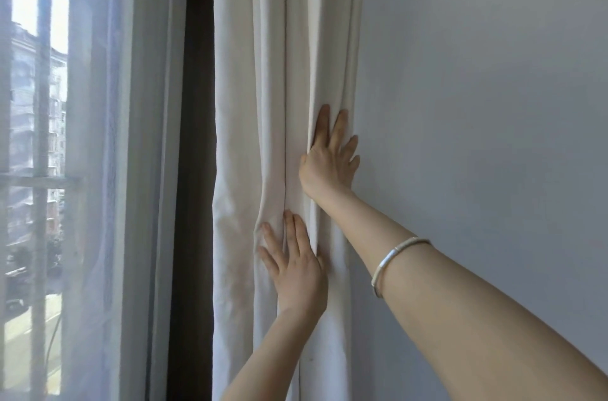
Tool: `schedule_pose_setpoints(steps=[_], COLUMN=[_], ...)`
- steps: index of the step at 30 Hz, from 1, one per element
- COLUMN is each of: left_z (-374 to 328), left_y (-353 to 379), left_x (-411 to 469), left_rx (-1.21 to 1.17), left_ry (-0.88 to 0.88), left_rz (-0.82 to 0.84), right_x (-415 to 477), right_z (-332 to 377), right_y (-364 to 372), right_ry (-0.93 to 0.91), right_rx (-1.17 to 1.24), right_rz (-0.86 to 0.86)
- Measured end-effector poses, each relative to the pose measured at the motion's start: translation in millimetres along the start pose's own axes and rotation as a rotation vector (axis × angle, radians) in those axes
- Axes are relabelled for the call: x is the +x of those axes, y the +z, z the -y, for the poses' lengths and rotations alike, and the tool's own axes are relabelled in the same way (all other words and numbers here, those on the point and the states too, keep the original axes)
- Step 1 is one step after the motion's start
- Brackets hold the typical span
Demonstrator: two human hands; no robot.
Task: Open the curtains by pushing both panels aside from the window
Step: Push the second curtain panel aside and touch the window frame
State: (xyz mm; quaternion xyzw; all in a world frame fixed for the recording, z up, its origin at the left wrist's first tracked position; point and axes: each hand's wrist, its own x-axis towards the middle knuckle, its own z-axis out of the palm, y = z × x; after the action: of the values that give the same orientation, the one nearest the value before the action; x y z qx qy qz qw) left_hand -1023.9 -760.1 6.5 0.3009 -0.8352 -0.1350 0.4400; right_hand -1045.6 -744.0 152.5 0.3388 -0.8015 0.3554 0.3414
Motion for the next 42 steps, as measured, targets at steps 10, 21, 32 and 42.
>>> schedule_pose_setpoints(steps=[10, 21, 32, 42], left_z=[11.3, 28.1, 34.1, 39.7], left_y=[-31.7, -98.3, -217.6, -342.0], left_x=[-16.9, -72.5, -150.4, -268.2], left_rx=[-0.022, 0.123, 0.220, 0.229], left_ry=[0.076, 0.064, -0.078, -0.135], left_rz=[0.093, 0.102, 0.069, 0.021], right_x=[-15.2, -55.4, -121.8, -237.3], right_z=[-1.0, 13.5, 55.2, 125.1], right_y=[-31.4, -85.7, -141.3, -219.8], right_ry=[-0.028, -0.130, -0.119, -0.185], right_rx=[-0.009, 0.069, 0.158, 0.189], right_rz=[0.101, 0.180, 0.258, 0.241])
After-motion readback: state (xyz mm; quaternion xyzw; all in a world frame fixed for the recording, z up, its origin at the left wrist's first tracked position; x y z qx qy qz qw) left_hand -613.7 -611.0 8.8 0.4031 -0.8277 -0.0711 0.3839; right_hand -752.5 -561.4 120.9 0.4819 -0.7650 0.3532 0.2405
